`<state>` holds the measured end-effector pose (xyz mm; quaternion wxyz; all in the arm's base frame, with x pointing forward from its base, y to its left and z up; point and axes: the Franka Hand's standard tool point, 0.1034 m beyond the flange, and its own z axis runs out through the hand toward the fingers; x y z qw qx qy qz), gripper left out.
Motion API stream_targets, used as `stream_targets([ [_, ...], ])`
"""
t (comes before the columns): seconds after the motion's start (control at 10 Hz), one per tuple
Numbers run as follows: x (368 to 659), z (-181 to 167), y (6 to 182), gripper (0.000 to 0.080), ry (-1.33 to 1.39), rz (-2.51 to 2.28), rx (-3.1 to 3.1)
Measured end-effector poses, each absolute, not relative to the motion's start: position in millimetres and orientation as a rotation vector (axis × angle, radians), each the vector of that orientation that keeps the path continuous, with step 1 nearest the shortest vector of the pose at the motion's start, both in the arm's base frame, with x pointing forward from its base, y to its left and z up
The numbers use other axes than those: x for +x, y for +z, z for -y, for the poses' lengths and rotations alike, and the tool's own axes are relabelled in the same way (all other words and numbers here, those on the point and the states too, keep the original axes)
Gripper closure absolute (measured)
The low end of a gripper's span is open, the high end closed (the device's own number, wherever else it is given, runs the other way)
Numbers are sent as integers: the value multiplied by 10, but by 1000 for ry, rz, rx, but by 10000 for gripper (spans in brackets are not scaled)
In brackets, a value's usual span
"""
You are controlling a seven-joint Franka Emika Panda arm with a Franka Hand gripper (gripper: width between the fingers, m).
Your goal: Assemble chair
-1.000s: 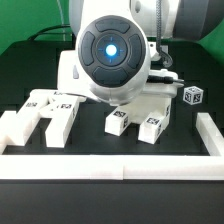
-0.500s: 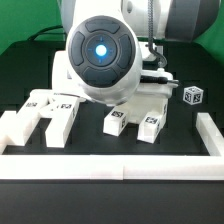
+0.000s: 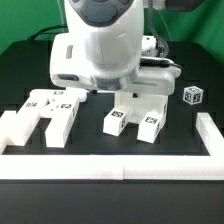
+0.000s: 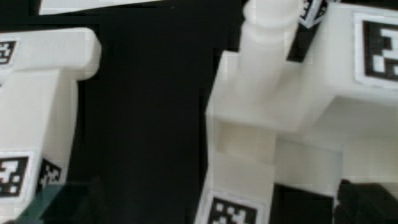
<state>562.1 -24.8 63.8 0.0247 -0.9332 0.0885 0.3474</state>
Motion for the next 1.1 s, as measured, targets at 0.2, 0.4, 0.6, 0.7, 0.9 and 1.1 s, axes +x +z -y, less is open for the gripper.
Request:
stream_targets([
  [0.2,5659,244,652,151,874,-271,-2955],
  [0.4,5784,300,649,151,656,-207,-3013],
  [0.6,5915,385,703,151,452,-165,-3056],
  [0.7,5933,374,713,151,387,-172,-3071],
  [0.9,5921,385,692,151,396,-175,-3070],
  [1.1,5975,413,681,151,335,-175,-3084],
])
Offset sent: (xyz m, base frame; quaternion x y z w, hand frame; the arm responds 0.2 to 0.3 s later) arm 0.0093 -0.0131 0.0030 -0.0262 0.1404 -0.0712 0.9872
